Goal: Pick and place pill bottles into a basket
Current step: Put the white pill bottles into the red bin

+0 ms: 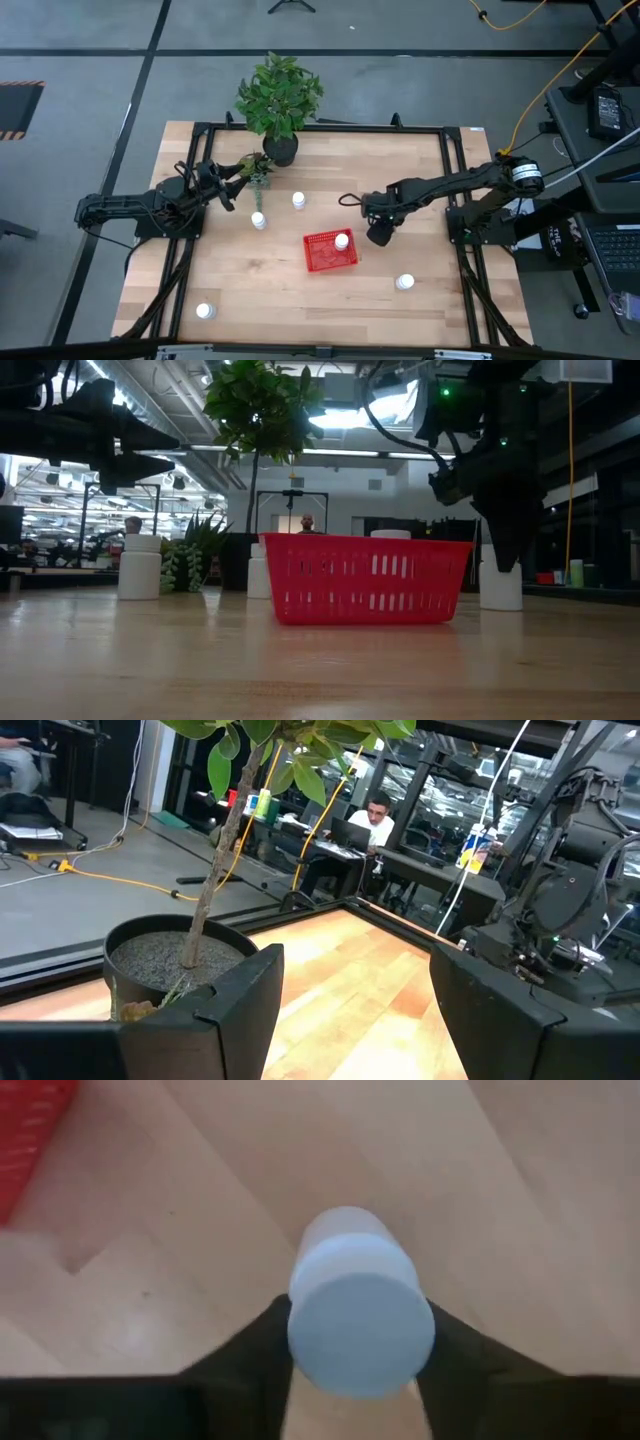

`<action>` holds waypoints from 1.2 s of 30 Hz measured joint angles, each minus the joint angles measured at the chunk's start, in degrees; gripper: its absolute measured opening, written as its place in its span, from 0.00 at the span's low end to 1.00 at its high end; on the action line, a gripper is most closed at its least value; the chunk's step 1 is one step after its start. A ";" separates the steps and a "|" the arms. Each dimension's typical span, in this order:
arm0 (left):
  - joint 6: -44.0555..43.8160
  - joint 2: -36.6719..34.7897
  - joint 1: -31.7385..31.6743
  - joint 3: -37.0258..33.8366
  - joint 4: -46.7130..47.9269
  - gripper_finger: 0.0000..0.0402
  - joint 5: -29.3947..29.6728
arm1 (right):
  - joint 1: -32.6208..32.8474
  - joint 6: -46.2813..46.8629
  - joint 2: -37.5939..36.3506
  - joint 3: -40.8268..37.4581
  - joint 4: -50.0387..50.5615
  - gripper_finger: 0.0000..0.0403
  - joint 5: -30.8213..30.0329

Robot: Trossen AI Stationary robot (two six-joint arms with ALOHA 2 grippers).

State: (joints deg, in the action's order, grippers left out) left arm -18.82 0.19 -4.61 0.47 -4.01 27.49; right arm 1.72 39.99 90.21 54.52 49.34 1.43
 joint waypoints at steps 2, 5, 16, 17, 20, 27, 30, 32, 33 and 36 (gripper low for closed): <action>0.01 0.00 0.01 0.02 0.00 0.61 0.00 | 0.09 -0.02 0.04 1.00 -0.02 0.36 -0.02; 0.03 0.00 -0.01 0.02 0.00 0.61 -0.02 | 0.09 -1.33 0.04 3.86 -0.39 0.36 -0.07; 0.04 0.00 0.01 0.00 0.00 0.61 -0.11 | 0.09 -7.79 0.04 21.12 5.29 0.36 -2.32; 0.04 0.00 0.00 0.02 0.00 0.61 -0.11 | 0.15 -8.10 0.04 22.66 6.26 0.36 -2.34; 0.04 0.00 -0.01 0.00 0.00 0.61 -0.11 | 0.82 -8.61 0.04 26.79 8.57 0.36 -2.40; 0.06 0.02 0.01 0.00 0.00 0.61 -0.13 | 3.12 -10.54 6.34 38.38 15.84 0.36 -1.60; 0.06 0.07 -0.01 0.00 0.00 0.61 -0.14 | 4.14 -13.49 12.48 45.28 21.26 0.36 -1.53; 0.06 0.07 -0.01 0.01 0.00 0.61 -0.15 | 4.67 -15.69 16.86 49.95 23.93 0.36 -1.31; 0.05 0.07 0.01 0.02 0.00 0.61 -0.21 | 4.95 -16.63 18.98 52.13 24.97 0.36 -1.19; 0.05 0.07 0.01 0.00 0.00 0.61 -0.95 | 5.69 -19.70 24.82 58.66 26.84 0.36 0.13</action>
State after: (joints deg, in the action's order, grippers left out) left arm -18.77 0.25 -4.60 0.47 -4.01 26.54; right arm 7.40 20.29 115.03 113.18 76.18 1.56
